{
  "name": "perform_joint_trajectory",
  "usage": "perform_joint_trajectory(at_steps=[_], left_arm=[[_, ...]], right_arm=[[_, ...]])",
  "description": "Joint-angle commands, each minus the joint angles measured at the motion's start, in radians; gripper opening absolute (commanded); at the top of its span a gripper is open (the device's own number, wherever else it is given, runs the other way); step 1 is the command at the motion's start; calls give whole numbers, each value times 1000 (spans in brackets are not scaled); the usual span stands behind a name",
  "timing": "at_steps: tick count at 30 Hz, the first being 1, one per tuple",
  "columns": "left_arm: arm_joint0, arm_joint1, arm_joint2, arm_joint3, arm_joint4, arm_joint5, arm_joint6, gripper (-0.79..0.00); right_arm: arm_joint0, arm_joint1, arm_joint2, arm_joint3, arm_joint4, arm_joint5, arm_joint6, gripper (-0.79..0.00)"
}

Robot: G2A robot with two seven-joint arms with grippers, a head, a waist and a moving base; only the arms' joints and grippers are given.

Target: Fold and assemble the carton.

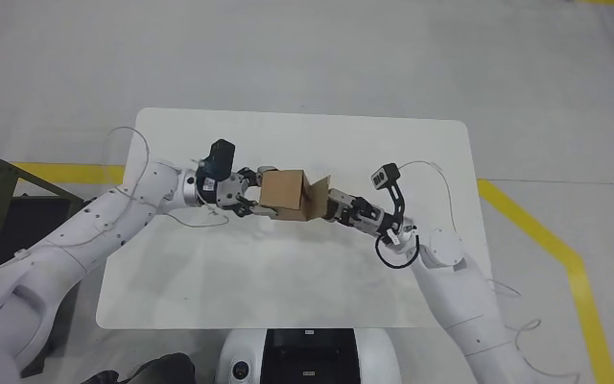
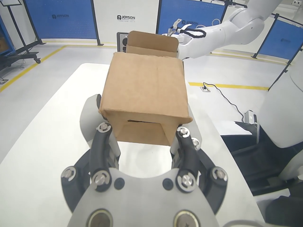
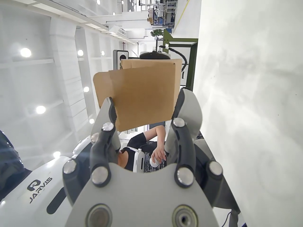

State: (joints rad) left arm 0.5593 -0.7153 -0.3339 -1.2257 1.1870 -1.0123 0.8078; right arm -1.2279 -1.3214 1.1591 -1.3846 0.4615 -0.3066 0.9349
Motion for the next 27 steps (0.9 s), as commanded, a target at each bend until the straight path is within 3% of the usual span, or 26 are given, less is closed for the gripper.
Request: perform_joint_trajectory(at_steps=[1,6,10,16,24,25,27], left_arm=[[-4,-3,3,3,18,0,0,-443],[-7,-10,8,13,39,0,0,-440],[-9,-16,10,19,45,0,0,-443],[-13,-22,12,20,54,0,0,-443],[-16,-28,7,36,67,0,0,-440],[-17,-29,6,39,75,0,0,-437],[-16,-31,3,43,80,0,0,-437]], right_arm=[[3,-1,-6,-7,-6,-1,-8,-314],[4,0,-23,-32,-35,0,-26,-320],[4,1,-38,-52,-76,8,-43,-394],[8,-1,-64,-70,-86,4,-60,-431],[6,4,-68,-106,-195,-3,-133,-394],[4,5,-67,-114,-214,0,-144,-440],[-2,7,-65,-129,-239,10,-157,-456]])
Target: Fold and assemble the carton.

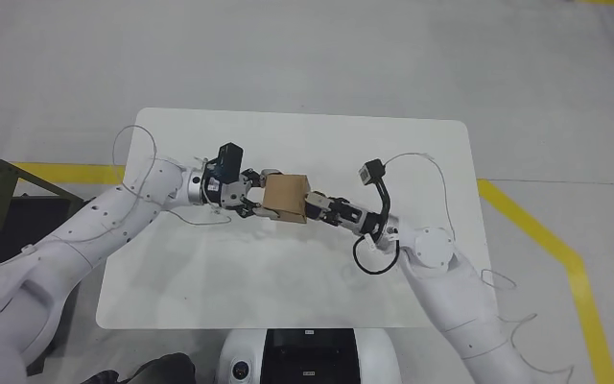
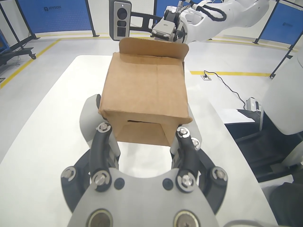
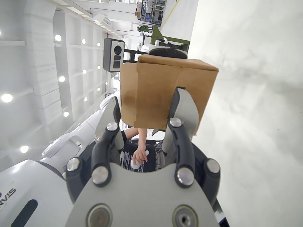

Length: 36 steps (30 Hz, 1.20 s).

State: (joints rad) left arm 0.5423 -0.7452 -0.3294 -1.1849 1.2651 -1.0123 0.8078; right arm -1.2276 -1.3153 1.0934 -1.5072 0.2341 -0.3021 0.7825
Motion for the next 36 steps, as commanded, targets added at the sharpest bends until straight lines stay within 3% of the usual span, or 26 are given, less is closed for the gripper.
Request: perform_joint_trajectory(at_steps=[1,12,20,25,28,36], left_arm=[[1,-2,-3,4,4,0,0,-437],[7,-12,-18,26,34,0,0,-440],[10,-17,-25,33,46,0,0,-443],[10,-19,-26,35,53,0,0,-443],[10,-20,-27,36,54,0,0,-446],[11,-22,-25,38,57,0,0,-449]], right_arm=[[-4,3,3,-13,-24,12,-8,-453],[-17,17,21,-69,-136,71,-38,-449],[-14,24,21,-82,-190,113,-45,-529],[-11,27,14,-84,-215,128,-52,-505],[-10,26,11,-91,-204,121,-63,-419],[-4,27,-1,-93,-201,125,-69,-425]])
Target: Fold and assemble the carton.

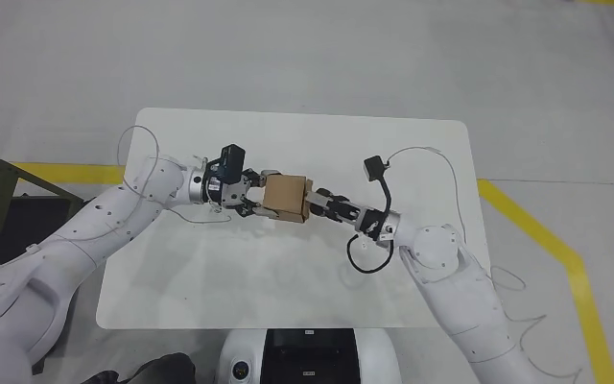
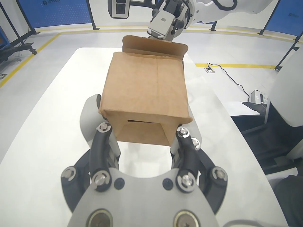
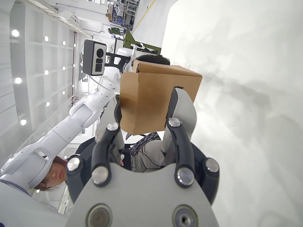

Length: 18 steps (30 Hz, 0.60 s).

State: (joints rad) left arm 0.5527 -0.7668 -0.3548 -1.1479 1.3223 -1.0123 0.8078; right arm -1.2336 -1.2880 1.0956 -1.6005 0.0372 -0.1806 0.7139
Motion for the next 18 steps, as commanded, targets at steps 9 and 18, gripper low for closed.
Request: perform_joint_trajectory(at_steps=[9,18], left_arm=[[-4,-3,6,5,1,0,0,-459],[-1,1,4,-5,-4,0,0,-465]], right_arm=[[16,2,-21,2,-38,27,-3,-459],[12,4,-13,4,-16,19,-23,-471]])
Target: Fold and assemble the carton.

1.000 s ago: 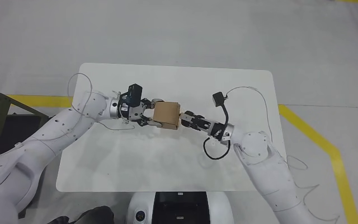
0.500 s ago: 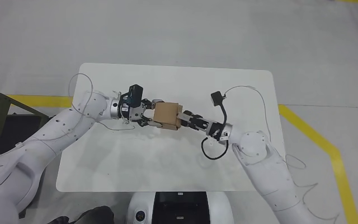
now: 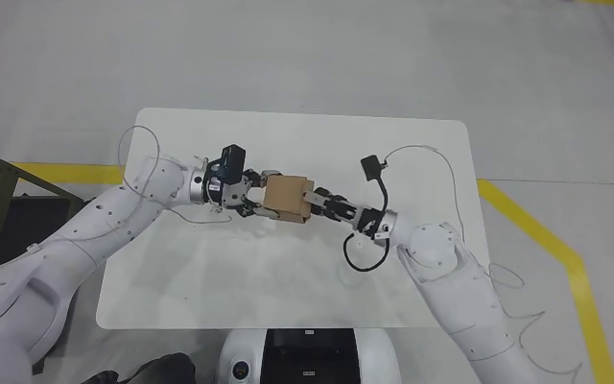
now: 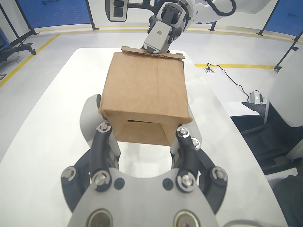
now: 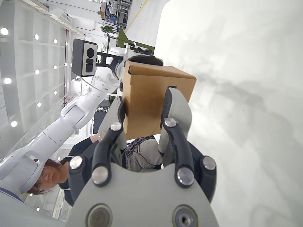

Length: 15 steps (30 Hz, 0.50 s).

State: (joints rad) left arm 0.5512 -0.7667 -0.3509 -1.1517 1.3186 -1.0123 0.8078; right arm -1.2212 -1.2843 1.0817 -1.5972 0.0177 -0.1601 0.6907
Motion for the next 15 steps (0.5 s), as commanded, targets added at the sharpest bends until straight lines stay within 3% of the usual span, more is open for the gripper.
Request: perform_joint_trajectory(at_steps=[1,15], left_arm=[[1,1,0,-1,0,0,0,-468],[12,8,-7,-12,-3,0,0,-471]], right_arm=[[0,1,2,1,2,-1,-1,-477],[5,4,0,-4,-44,34,-53,-493]])
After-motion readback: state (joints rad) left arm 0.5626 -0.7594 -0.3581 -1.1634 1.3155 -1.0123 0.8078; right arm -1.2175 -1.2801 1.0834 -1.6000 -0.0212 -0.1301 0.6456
